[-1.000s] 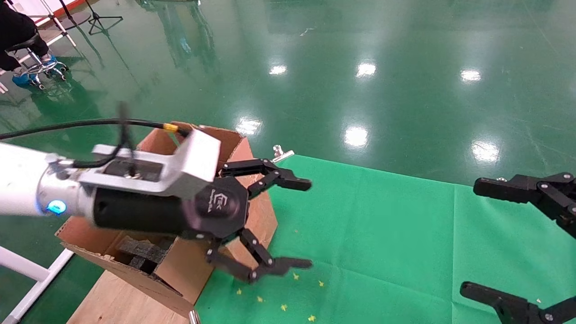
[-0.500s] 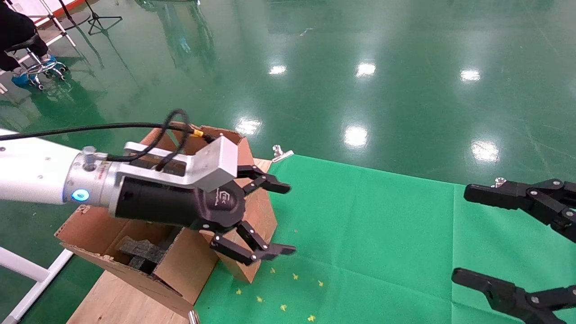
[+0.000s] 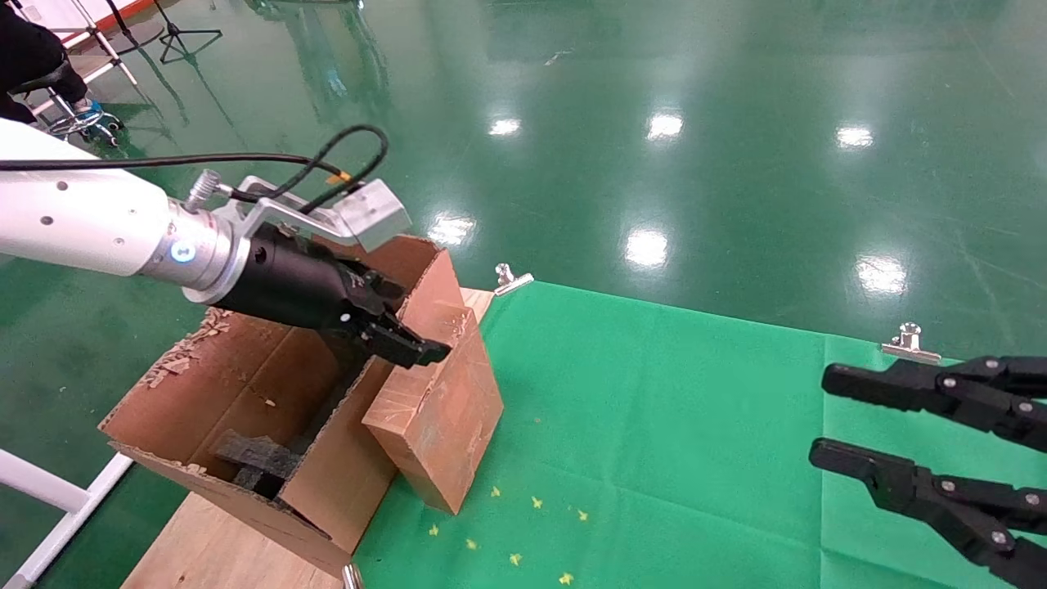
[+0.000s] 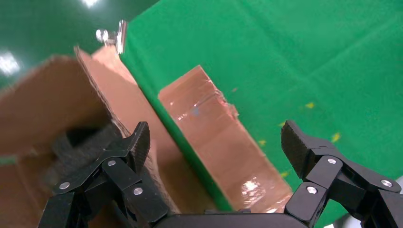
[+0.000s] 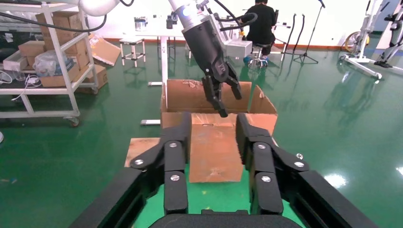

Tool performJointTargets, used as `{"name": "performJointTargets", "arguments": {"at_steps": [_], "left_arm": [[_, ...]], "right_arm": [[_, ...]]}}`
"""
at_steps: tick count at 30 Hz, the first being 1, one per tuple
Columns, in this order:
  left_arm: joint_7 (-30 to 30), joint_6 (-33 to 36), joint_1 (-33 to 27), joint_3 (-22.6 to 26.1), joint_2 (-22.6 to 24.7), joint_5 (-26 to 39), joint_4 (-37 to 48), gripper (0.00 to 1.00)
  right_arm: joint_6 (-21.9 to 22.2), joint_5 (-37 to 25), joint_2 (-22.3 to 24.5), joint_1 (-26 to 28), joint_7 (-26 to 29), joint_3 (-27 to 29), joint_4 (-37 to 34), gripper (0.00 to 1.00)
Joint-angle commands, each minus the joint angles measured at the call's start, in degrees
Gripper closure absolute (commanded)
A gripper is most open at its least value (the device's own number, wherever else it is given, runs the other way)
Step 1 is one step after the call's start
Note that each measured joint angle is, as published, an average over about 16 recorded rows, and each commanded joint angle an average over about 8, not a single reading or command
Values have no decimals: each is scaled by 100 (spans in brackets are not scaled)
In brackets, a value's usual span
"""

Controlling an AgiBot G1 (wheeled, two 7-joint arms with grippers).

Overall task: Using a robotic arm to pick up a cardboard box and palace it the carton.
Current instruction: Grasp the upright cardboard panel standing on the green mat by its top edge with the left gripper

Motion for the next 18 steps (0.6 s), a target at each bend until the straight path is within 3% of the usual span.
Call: {"name": "performJointTargets", "arguments": {"at_steps": [1,8,18], "left_arm": [[-512,14,-95,60,-18,97,1,0],[-946,-357,311,38,-139,-41,-9,0],[-1053,-796,839,130,-121,94,-10,0]], "right_arm": [[0,0,0,0,0,0,0,100],[0,1,0,0,-1,-1,0,100],[1,2,1,1,-1,-3,0,100]]}}
